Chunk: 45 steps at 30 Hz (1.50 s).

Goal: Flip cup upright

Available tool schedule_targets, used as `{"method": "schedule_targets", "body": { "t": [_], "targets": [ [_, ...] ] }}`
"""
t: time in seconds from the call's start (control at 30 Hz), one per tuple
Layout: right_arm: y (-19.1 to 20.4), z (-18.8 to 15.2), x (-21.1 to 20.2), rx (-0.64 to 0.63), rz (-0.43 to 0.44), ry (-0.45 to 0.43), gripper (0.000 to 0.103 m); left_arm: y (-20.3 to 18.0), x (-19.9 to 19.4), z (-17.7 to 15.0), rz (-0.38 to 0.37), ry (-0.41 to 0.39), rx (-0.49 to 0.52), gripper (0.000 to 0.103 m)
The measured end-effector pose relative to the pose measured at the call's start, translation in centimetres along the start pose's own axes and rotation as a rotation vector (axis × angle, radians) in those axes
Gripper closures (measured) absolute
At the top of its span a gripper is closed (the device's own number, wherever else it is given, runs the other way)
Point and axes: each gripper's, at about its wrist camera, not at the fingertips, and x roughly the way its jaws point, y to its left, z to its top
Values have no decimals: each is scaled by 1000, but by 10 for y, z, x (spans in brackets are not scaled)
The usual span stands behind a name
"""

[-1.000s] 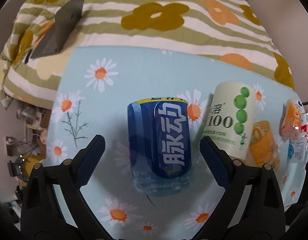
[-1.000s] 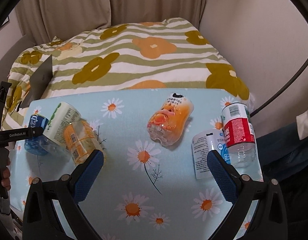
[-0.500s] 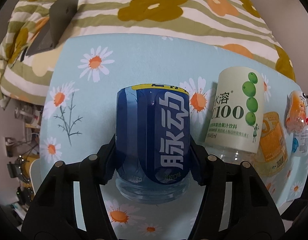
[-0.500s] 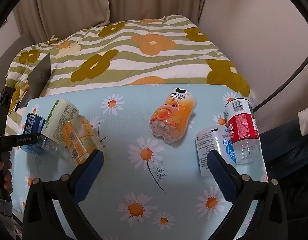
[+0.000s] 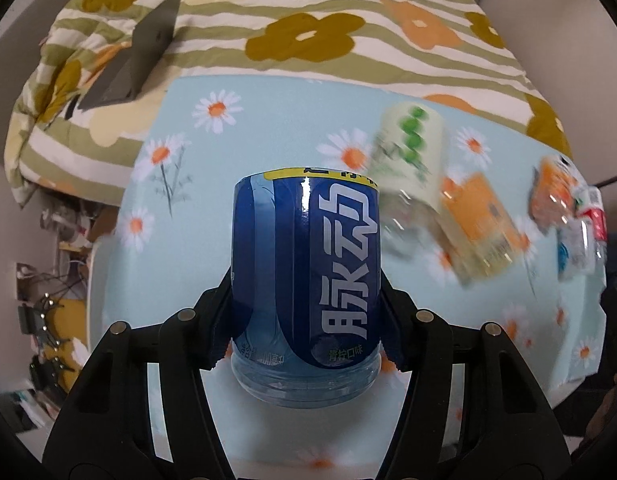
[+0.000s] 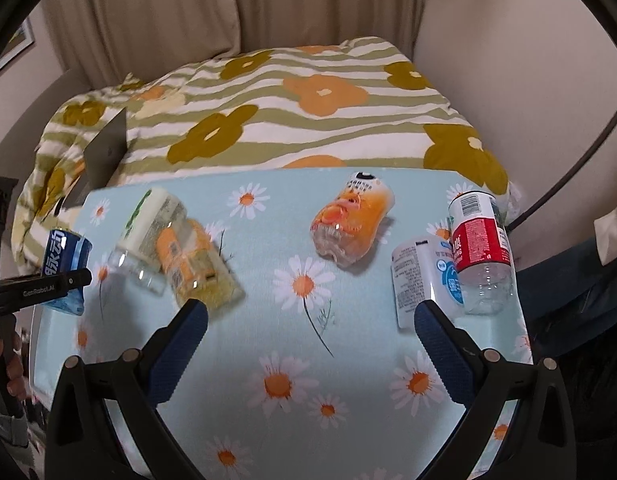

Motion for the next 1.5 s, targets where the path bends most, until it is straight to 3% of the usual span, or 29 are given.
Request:
{"method": "schedule_targets", "body": {
  "t": [0.23,0.57,1.13,1.17,1.23,1.3,1.5],
  "targets": [
    [-21,-27,-14,-46,53,-9,0,-53,-11,-55,-34,-1,26,38],
    [-57,-63,-19,-78,52,-21,0,-128,10,-110,-91,-2,71,38],
    [-84,-88,-26,-55,40,-19,0,-150,29,-115,-67,-38,100,38],
    [-84,-88,-27,-55,42,-20,0,-150,25,-114,-66,-46,104,37],
    [-84,-88,-29,-56,46,-25,0,-151,18,-112,-60,-65,105,13],
    [-84,-87,-35,-61,52,-35,0,-150,4,-112,-59,-102,96,1],
    [-76,-74,-57,-102,92,-55,0,-133,-49,-115,-10,-164,58,0]
  ]
}}
